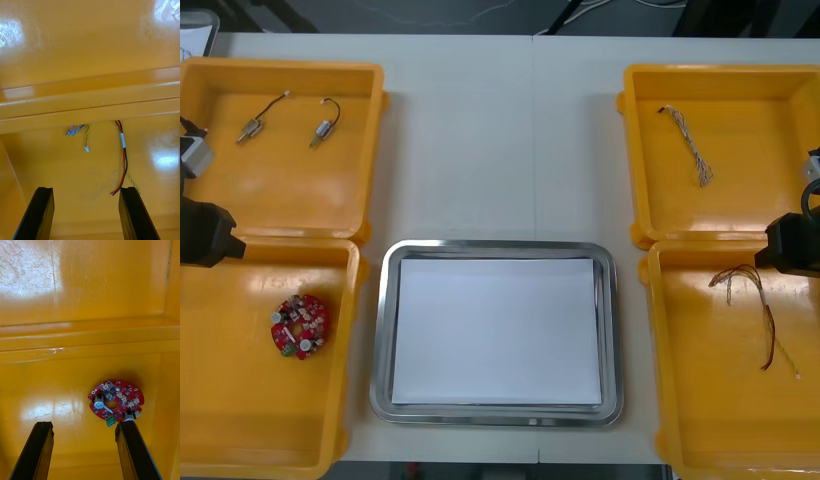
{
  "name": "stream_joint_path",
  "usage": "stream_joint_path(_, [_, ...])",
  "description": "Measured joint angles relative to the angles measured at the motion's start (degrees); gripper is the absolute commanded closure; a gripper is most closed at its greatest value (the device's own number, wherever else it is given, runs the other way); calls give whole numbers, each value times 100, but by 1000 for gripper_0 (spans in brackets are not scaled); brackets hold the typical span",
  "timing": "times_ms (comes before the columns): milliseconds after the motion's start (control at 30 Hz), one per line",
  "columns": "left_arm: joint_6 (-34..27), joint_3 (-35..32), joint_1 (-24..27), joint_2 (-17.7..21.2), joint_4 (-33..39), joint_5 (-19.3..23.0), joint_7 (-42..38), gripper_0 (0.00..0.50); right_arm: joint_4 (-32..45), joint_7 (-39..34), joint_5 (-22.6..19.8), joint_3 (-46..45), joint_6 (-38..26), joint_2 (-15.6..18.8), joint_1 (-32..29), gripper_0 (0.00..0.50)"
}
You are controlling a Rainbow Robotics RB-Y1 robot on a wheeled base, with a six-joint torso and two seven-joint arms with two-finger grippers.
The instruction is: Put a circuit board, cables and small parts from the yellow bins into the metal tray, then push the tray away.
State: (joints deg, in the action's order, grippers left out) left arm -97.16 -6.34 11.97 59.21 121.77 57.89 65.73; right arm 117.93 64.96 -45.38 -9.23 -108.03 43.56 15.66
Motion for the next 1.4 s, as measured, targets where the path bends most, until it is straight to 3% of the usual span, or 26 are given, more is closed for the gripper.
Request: stream_joint_path(1400, [0,0,0,0,0,0,0,0,0,0,0,0,0,0,0,0])
